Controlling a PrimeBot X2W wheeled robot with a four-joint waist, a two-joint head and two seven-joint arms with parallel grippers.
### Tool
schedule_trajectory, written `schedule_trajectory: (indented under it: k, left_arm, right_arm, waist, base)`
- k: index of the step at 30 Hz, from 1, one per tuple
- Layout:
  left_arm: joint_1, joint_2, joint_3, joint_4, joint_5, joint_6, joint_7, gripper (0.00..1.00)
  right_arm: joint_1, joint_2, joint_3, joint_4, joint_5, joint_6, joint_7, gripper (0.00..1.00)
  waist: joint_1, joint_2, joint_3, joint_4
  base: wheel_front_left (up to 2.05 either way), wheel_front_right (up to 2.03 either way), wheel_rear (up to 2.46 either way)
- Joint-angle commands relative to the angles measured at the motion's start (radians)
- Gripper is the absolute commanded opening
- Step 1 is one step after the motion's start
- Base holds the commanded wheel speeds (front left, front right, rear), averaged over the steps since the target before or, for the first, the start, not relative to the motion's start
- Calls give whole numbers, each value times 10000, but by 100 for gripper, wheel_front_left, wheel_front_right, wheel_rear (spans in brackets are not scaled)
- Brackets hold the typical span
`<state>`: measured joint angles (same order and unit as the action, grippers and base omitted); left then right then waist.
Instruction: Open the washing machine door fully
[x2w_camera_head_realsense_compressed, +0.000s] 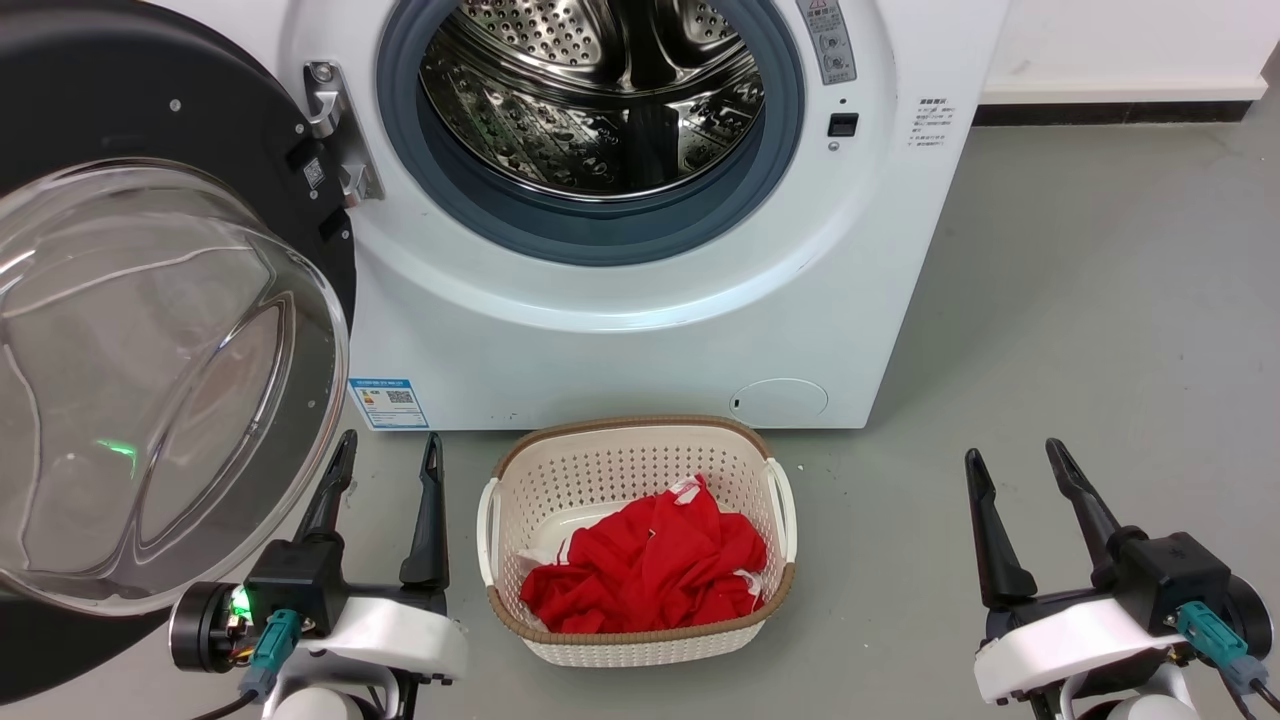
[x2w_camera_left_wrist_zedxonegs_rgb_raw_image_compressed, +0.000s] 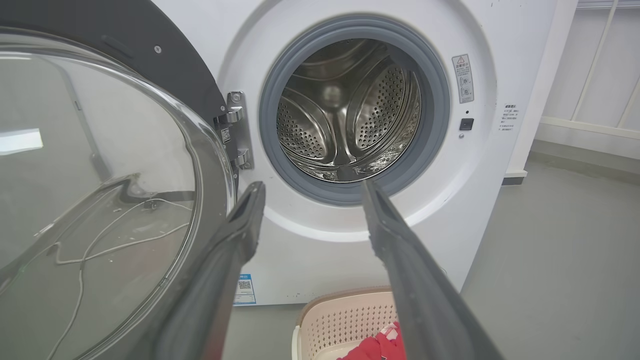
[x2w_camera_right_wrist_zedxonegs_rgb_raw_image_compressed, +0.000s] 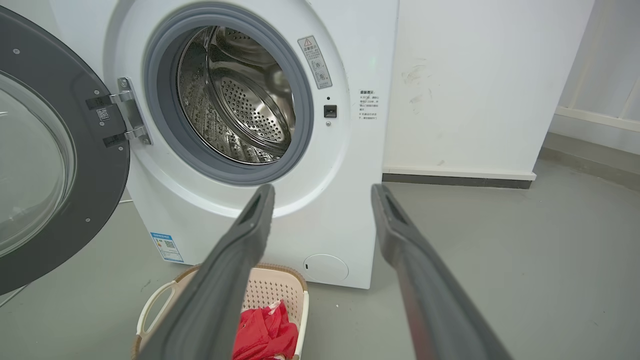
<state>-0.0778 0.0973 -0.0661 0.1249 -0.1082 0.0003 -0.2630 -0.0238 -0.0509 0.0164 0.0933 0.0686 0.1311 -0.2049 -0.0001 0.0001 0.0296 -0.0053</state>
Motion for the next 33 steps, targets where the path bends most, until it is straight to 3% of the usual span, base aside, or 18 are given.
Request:
schedule_trajectory:
  k: [1, 10, 11, 15, 33]
  left_arm:
    - [106, -11, 10, -47, 79, -21, -25, 100]
    - [101, -32, 101, -89, 144, -45, -25, 100]
    - [12, -34, 90, -55, 87, -52, 0, 0]
    - [124, -76, 82, 211, 27, -55, 40, 0]
    - [-7, -169, 505, 444, -3502, -354, 929, 0]
  right_arm:
    - [33, 16, 17, -38, 11, -7, 9, 100]
    - [-19, 16, 4, 43, 78, -7, -51, 100]
    - [-3, 0, -2, 42, 43, 0, -14, 0]
    - [129, 0, 8, 271, 83, 2, -1, 0]
    - [-121, -165, -88, 534, 3880, 0, 574, 0]
  waist:
    - [1, -1, 18, 1]
    - [1, -1, 71, -5]
    - [1, -1, 70, -5]
    - [1, -1, 71, -5]
    - [1, -1, 22, 3]
  base:
    - [0, 0, 0]
    - [0, 0, 0]
    - [0, 0, 0]
    - [0, 0, 0]
    - [0, 0, 0]
